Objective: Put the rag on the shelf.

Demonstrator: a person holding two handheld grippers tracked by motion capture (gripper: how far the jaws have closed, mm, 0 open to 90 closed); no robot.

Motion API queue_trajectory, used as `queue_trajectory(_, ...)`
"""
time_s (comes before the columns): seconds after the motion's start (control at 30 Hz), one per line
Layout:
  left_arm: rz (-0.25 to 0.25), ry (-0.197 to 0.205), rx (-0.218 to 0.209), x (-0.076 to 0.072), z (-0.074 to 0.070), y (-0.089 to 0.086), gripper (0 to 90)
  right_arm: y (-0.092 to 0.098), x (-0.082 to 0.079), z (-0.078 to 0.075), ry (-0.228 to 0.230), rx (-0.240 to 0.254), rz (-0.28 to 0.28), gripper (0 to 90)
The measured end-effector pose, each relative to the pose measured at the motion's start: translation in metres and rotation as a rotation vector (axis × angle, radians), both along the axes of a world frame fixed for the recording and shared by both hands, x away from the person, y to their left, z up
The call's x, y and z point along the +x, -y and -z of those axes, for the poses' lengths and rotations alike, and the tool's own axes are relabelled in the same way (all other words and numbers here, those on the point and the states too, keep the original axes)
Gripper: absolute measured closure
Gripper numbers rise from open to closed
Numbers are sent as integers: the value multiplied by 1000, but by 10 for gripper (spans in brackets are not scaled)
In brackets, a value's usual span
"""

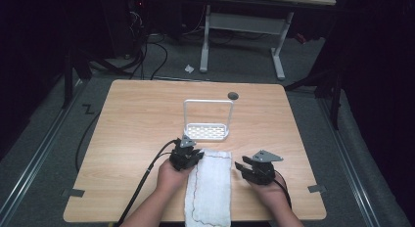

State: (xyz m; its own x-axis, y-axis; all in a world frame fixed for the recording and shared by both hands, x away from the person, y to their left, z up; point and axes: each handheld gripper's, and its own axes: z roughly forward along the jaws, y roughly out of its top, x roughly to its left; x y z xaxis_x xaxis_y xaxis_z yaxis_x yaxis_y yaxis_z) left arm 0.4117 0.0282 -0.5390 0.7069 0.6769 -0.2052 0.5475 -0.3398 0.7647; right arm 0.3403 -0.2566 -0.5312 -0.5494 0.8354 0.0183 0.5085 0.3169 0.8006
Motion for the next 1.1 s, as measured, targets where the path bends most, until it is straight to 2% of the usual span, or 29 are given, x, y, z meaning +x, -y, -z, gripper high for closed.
queue_trajectory(0.03, 0, 0, 0, 0, 0, 0, 804, -1, 0, 0, -1, 5, -1, 560)
queue_trajectory(0.07, -6, -32, -32, 2, 1, -3, 811, -3, 0, 0, -3, 13, -7, 549)
queue_trajectory(0.1, -7, -41, -40, 3, 1, -4, 815, -5, 0, -1, -9, 25, -9, 538)
queue_trajectory(0.23, -9, -31, -31, 2, 1, -3, 820, -19, 18, -7, -63, 54, -11, 516)
queue_trajectory(0.33, -12, -38, -38, 2, 1, -4, 821, -28, 24, -8, -67, 27, -7, 509)
queue_trajectory(0.47, -15, -42, -42, 2, 1, -6, 820, -45, 37, -1, -112, -31, 39, 483)
queue_trajectory(0.57, -16, -42, -45, 2, 1, -6, 821, -47, 40, 1, -128, -15, 45, 524)
queue_trajectory(0.73, -18, -40, -48, 1, 1, -6, 824, -49, 41, 1, -159, 28, 10, 756)
queue_trajectory(0.8, -17, -38, -50, 0, 1, -7, 826, -49, 40, 1, -140, 25, 1, 839)
queue_trajectory(0.83, -16, -34, -54, 0, 1, -8, 827, -49, 39, 1, -127, 23, 1, 852)
queue_trajectory(0.9, -17, -33, -60, -1, 1, -8, 829, -49, 36, 1, -110, 27, -1, 857)
queue_trajectory(0.97, -17, -13, -85, -2, 0, -11, 831, -49, 34, -1, -82, 11, -13, 859)
queue_trajectory(1.1, -29, 12, -100, -6, -3, -13, 835, -50, 27, -10, -24, 27, -26, 861)
